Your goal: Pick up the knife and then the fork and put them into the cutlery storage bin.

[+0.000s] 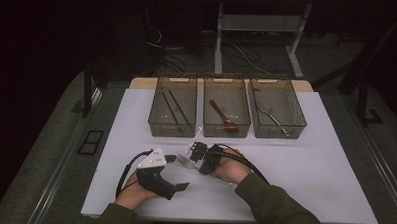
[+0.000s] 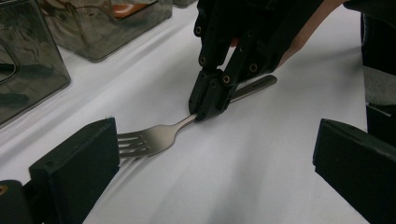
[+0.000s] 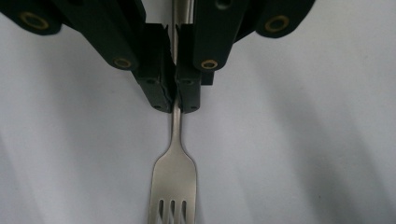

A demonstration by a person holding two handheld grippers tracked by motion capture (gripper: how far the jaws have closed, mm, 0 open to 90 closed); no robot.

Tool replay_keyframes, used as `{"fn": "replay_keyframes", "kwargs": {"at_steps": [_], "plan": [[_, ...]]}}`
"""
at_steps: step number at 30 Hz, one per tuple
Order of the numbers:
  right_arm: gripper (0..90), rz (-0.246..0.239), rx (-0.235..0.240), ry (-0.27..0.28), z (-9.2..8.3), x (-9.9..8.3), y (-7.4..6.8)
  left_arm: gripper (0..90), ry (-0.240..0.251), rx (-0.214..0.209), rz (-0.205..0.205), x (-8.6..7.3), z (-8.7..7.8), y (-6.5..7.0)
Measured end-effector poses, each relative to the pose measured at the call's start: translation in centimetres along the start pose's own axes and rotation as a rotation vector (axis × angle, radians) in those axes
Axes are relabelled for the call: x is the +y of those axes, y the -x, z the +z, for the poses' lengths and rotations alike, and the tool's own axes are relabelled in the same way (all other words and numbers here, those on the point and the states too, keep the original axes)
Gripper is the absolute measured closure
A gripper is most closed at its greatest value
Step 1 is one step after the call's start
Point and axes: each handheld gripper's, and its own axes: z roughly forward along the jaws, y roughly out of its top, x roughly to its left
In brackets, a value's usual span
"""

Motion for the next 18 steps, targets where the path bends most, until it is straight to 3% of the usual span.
{"fn": "replay_keyframes", "kwargs": {"at_steps": [4,5,18], "plan": [[85.1,0.017,0.034,0.037,-0.2,-0.5,0.5,0.0,-0.001,-0.001,0.000,0.0,0.0,-0.1],[85.1,0.026,0.044,0.077,-0.5,-0.9,1.0,0.0,-0.001,-0.002,0.001,0.0,0.0,-0.1],[85.1,0.132,0.065,0.285,-3.7,-4.4,3.7,0.0,-0.007,0.001,-0.002,-0.1,0.2,-0.1]]}}
